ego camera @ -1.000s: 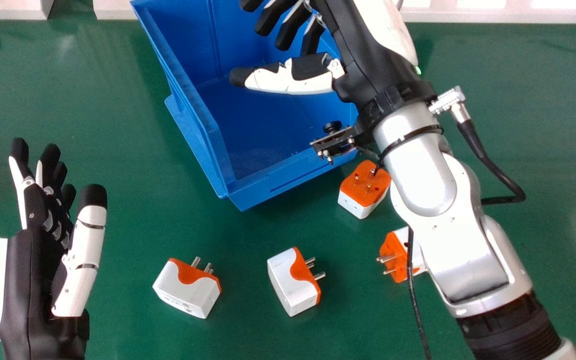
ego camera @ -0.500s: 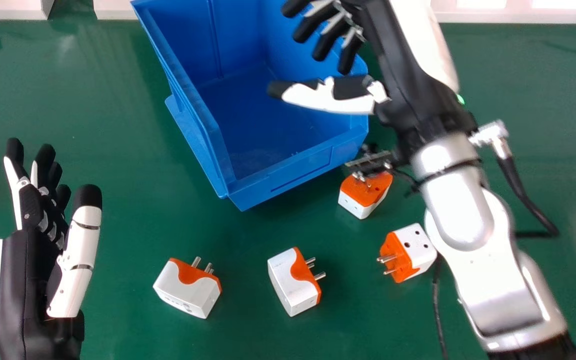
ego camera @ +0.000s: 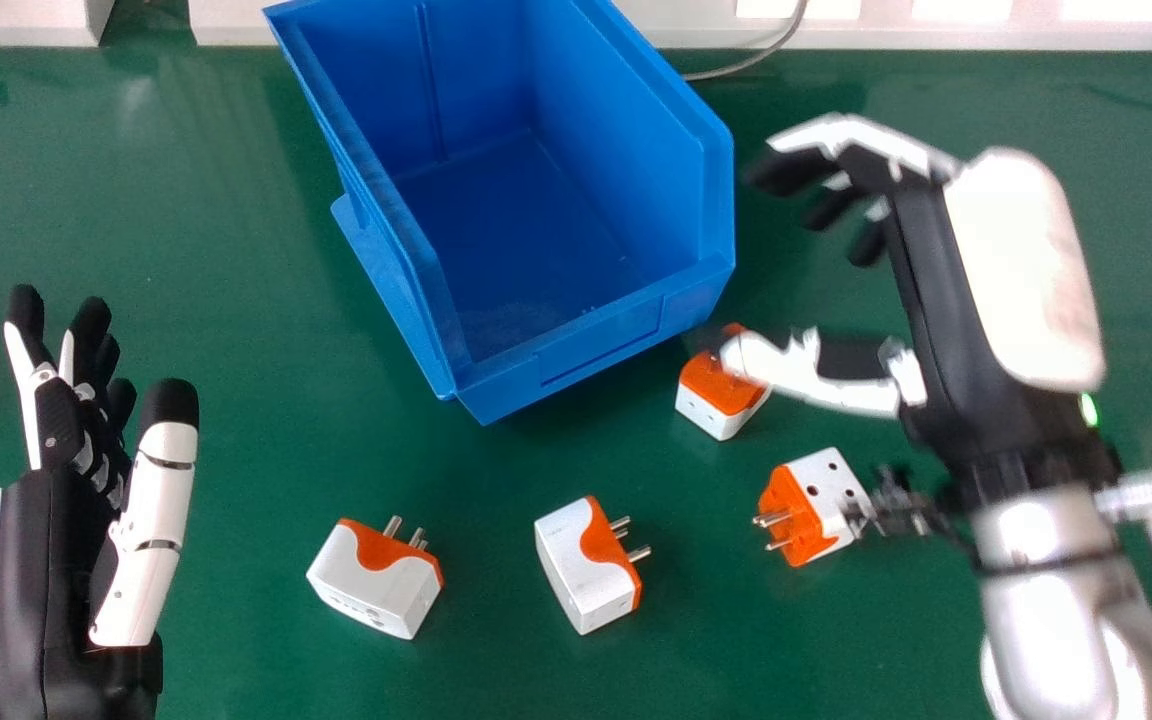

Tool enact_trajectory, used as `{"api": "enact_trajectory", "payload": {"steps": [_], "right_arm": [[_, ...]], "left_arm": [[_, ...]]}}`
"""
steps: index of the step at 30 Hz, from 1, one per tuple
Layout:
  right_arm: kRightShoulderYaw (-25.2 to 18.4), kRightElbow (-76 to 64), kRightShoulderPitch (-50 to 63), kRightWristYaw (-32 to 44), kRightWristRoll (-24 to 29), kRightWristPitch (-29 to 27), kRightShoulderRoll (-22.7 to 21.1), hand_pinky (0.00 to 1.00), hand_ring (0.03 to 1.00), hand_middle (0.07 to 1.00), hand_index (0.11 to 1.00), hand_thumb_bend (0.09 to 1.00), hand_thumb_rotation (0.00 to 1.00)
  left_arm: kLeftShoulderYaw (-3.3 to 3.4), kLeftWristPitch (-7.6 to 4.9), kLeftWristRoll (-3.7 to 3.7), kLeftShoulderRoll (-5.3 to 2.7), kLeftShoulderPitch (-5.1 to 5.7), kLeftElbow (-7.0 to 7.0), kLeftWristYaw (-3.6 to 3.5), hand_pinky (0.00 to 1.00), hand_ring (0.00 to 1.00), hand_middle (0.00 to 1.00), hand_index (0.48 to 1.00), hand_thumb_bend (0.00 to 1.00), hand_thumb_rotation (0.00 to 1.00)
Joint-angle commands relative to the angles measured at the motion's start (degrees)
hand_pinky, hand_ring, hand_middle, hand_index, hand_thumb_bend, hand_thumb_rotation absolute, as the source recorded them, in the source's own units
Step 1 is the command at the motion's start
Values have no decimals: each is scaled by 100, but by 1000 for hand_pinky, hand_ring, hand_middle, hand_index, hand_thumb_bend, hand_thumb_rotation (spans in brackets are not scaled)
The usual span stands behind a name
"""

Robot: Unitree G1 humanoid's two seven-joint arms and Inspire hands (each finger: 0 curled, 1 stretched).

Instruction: Pick all objects and put in blue box

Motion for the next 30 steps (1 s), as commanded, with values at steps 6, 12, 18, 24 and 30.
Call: {"api": "enact_trajectory", "payload": {"steps": [6,12,18,24,30], "right_arm": [[-21,-57,862,-419,-310,-77,-8,874,985,998,985,830,755],[37,81,1204,-540,-537,63,37,843,966,992,979,823,731],[138,391,1341,-789,-828,184,45,829,955,973,954,800,676],[289,742,1280,-963,-1130,388,15,816,940,954,939,780,669],[434,1204,1084,-1086,-1212,568,40,766,912,935,906,771,609]], "left_arm": [[-7,-37,-3,41,113,-226,-27,1000,1000,998,984,425,686],[-24,-28,25,23,173,-253,-10,1000,1000,999,985,434,687],[-53,-78,-4,35,145,-190,-36,1000,1000,998,980,432,687],[-57,-47,-13,35,96,-185,-52,1000,1000,999,976,425,680],[-42,-30,29,30,66,-201,-34,1000,1000,996,975,422,678]]}}
